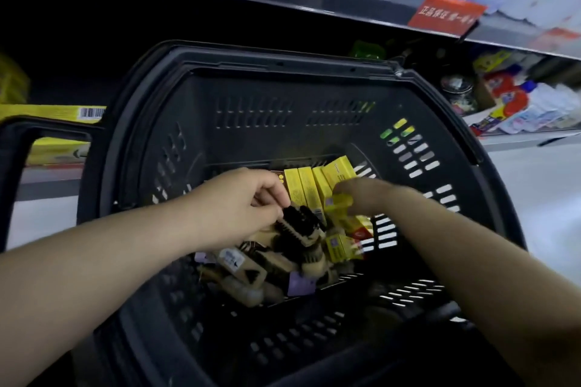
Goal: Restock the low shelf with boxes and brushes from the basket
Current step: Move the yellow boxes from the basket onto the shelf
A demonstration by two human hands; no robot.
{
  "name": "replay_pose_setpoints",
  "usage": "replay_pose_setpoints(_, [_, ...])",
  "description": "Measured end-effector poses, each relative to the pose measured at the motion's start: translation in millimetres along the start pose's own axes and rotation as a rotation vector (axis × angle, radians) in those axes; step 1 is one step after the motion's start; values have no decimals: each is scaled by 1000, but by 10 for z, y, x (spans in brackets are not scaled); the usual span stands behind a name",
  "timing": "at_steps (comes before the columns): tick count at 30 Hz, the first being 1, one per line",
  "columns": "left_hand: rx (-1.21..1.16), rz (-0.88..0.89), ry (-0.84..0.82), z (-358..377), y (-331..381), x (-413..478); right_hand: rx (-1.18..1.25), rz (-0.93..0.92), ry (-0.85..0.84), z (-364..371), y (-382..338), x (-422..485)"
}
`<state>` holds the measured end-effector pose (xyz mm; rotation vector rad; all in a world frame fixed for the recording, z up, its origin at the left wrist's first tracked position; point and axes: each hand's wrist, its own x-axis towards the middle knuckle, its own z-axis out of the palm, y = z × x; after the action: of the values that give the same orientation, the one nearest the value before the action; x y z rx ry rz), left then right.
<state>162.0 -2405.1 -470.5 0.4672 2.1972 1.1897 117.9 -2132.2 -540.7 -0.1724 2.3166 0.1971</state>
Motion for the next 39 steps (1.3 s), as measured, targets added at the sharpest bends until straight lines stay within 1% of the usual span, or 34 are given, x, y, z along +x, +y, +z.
replay_pose_setpoints(2, [-36,-49,17,-10,11,11,111,-26,111,-378,-34,-201])
replay_pose_setpoints(3, [-44,-68,28,-14,12,20,206,-56,173,-529,-75,-304])
replay_pose_setpoints(4, [-50,-79,35,-15,18,27,348,-94,211,-637,-140,-412])
replay_pose_setpoints(5, [-69,-88,33,-14,21,36,535,-140,210,-711,-238,-522])
replay_pose_setpoints(7, [-214,-123,-8,-1,42,43,872,-239,124,-773,-467,-676])
replay_pose_setpoints(10, [-451,-203,-47,-9,74,35,1106,-355,59,-763,-727,-714])
replay_pose_setpoints(13, [-603,-241,18,-59,44,51,1374,-421,-17,-741,-710,-658])
replay_pose_setpoints(14, [-621,-255,43,-73,33,54,1407,-405,-46,-703,-638,-601])
replay_pose_setpoints(15, [-624,-280,65,-84,9,56,1336,-353,-47,-636,-558,-523])
replay_pose_setpoints(16, [-620,-313,79,-88,-6,53,1136,-277,-33,-544,-483,-450])
replay_pose_setpoints(17, [-623,-345,85,-92,-18,52,823,-193,-39,-404,-406,-365])
replay_pose_setpoints(18, [-644,-371,84,-97,-21,47,480,-106,-87,-220,-332,-279])
replay_pose_setpoints(19, [-680,-389,80,-105,-22,46,206,-43,-165,-26,-283,-213])
replay_pose_setpoints(20, [-723,-403,76,-114,-8,43,40,-8,-242,172,-257,-165])
replay_pose_setpoints(21, [-757,-416,75,-126,2,43,-18,7,-311,350,-246,-120])
replay_pose_setpoints(23, [-776,-437,85,-151,4,49,9,6,-371,577,-271,-38])
replay_pose_setpoints(25, [-789,-457,74,-184,-13,58,-11,-24,-346,642,-317,22])
replay_pose_setpoints(27, [-837,-467,12,-204,-21,79,-105,-37,-308,619,-343,75])
replay_pose_setpoints(28, [-867,-475,-12,-208,-20,98,-113,-16,-299,563,-345,84])
replay_pose_setpoints(30, [-894,-494,-12,-208,2,155,-35,51,-297,304,-347,33])
replay_pose_setpoints(31, [-901,-499,1,-212,9,178,12,53,-291,97,-343,-41])
replay_pose_setpoints(33, [-932,-514,16,-237,47,221,151,-3,-205,-363,-303,-251])
replay_pose_setpoints(34, [-954,-511,17,-253,55,220,312,-60,-151,-575,-287,-387])
replay_pose_setpoints(35, [-977,-503,17,-263,50,216,539,-131,-117,-747,-287,-540])
replay_pose_setpoints(37, [-992,-486,7,-274,25,168,976,-324,-118,-945,-346,-819])
replay_pose_setpoints(38, [-988,-479,-14,-275,15,137,1111,-383,-128,-987,-411,-902])
replay_pose_setpoints(39, [-986,-473,-56,-276,21,101,1196,-411,-124,-1006,-492,-941])
